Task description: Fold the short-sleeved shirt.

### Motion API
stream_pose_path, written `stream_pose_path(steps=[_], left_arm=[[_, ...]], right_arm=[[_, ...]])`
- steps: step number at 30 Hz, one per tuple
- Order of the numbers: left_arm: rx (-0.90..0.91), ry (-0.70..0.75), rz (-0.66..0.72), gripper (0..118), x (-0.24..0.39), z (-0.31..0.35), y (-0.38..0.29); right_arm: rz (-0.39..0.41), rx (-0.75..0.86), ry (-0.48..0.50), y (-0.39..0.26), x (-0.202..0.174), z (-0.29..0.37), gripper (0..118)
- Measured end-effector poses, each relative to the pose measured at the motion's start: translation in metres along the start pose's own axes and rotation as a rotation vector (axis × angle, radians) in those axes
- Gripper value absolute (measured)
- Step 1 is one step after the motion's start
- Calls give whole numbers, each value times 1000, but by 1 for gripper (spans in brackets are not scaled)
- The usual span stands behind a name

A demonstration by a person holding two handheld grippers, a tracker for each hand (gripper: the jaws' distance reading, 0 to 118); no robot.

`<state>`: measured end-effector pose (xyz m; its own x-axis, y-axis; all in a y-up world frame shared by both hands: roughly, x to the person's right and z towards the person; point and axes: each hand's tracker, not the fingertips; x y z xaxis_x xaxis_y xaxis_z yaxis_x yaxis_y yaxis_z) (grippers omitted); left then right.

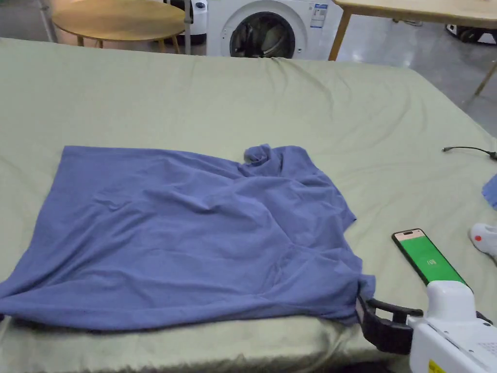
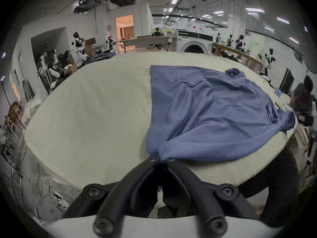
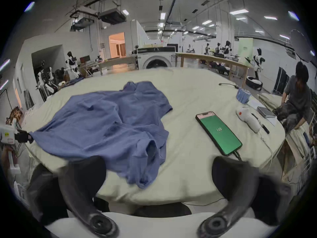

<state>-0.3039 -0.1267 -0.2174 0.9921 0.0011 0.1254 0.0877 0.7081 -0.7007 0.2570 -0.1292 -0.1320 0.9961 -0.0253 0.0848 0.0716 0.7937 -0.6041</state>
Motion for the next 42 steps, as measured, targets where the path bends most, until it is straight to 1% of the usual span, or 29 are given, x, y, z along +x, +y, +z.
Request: stream_pose_path(steps=[1,2,4,5,6,7,8,9,10,12,15,16,19,20,22,24,26,29,31,33,35,36,37,38,39,40,41,42], left_arm=[[0,-1,-1,0,1,0,2],[0,0,-1,0,-3,-4,-1],[-3,3,-6,0,-3,-5,0],[-6,4,-7,0,-2,-6,0],[-8,5,-9,0,1,-4,-1],[-12,7,-11,0,2,-4,-1],[-17,6,-12,0,3,-4,-1],[-21,5,-10,0,4,-5,-1],[-32,-2,-8,0,3,-7,-2],[-33,4,-25,0,6,-3,-1],[-32,8,-51,0,-2,1,6],[-30,19,-65,0,-2,5,11],[14,54,-119,0,0,17,38],[13,51,-132,0,1,17,51],[7,60,-149,0,5,11,78],[-4,76,-177,0,7,-10,108],[-54,84,-196,0,4,-43,133],[-170,48,-158,0,0,-97,166],[-228,44,-143,0,-2,-131,175],[-293,5,-80,0,-5,-156,177],[-284,13,-81,0,-2,-159,174],[-265,32,-95,0,1,-155,173],[-241,37,-107,16,3,-148,173],[-175,29,-85,56,4,-133,172],[-111,8,-63,86,7,-118,168],[-38,-12,-49,101,13,-100,162],[52,-17,-39,103,22,-79,153],[128,-19,-33,103,28,-58,145]], right_arm=[[-10,28,-29,0,2,-2,118],[-4,21,-33,1,3,-6,118],[13,4,-8,-1,2,-16,117],[17,-10,14,-1,2,-22,107],[9,-25,71,-1,3,-28,80],[-19,-46,145,-1,6,-33,30],[-66,-100,228,-3,8,-41,0],[-116,-150,305,-4,9,-50,0],[-102,-130,222,-4,15,-53,0],[-68,-114,183,-5,12,-48,0],[-140,-72,201,9,27,-36,0],[-136,-56,192,12,19,-27,0],[-114,8,188,42,24,-17,0],[-101,34,177,52,14,-13,0],[-89,54,175,78,14,-19,0],[-75,81,173,104,10,-38,0],[-40,92,152,127,7,-68,0],[-29,34,99,152,-3,-126,0],[-23,-21,68,156,-6,-162,0],[-28,-61,53,154,-10,-187,0],[-45,-93,58,152,-10,-195,0],[-42,-91,60,149,-9,-194,3],[-35,-82,65,148,-8,-188,15],[-32,-53,107,149,-6,-178,58],[-39,-47,145,149,-7,-166,93],[-37,-37,157,148,-9,-152,113],[-14,6,155,145,-16,-134,118],[14,55,152,140,-25,-114,118]])
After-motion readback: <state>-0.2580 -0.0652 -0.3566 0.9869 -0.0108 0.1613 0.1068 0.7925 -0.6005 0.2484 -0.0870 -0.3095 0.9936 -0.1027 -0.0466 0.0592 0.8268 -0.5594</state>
